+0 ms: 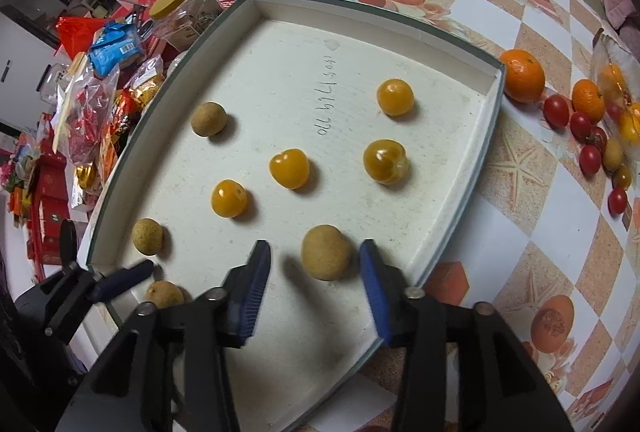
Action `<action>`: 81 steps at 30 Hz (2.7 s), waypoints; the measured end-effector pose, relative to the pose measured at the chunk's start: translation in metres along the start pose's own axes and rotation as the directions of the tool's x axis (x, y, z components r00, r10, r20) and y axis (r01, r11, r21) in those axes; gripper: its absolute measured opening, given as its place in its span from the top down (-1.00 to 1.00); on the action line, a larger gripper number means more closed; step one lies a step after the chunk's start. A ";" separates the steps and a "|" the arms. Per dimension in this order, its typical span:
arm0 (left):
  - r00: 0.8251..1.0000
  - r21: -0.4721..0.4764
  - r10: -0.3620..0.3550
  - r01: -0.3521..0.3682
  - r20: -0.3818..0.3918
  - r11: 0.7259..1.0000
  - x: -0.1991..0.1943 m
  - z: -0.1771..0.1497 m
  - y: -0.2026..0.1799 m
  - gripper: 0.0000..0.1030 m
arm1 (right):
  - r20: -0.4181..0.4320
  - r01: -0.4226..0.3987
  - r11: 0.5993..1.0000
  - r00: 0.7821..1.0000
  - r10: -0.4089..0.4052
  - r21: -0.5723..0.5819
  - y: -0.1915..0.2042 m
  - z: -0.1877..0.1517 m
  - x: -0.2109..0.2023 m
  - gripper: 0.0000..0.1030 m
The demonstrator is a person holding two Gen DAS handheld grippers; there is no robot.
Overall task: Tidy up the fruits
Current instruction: 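Open both grippers to drop the brown fruits into the tray, then move both open grippers back over the fruits on the table, then grasp a red cherry tomato with the left gripper while the right grasps a brown fruit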
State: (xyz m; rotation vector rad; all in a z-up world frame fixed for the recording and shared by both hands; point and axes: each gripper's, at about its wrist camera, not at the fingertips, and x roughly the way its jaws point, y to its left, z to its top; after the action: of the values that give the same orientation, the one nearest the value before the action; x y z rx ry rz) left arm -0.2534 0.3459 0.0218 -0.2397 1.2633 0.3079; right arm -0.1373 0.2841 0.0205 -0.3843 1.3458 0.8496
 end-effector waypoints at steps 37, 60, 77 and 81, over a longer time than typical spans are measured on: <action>0.982 0.231 -0.183 0.167 0.048 0.959 -0.018 0.105 -0.181 -0.39 | 0.102 0.151 0.759 0.956 -0.276 0.633 -0.263 -0.124 -0.118 -0.74; 0.989 0.199 -0.135 0.122 0.053 0.972 0.061 0.173 -0.289 -0.39 | 0.128 0.169 0.697 0.927 -0.352 0.697 -0.393 -0.098 -0.116 -0.64; 0.989 0.173 -0.136 0.123 0.062 0.977 0.060 0.176 -0.285 0.54 | 0.162 0.150 0.728 0.927 -0.340 0.669 -0.395 -0.094 -0.122 0.45; 0.985 0.198 -0.166 0.152 0.053 0.968 0.053 0.166 -0.283 0.54 | 0.172 0.116 0.748 0.940 -0.296 0.654 -0.378 -0.102 -0.121 0.45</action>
State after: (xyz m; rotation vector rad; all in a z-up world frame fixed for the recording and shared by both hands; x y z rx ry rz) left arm 0.0105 0.1435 0.0211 -0.1609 1.1885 0.0538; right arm 0.0667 -0.0714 0.0292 0.1192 1.2235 0.2029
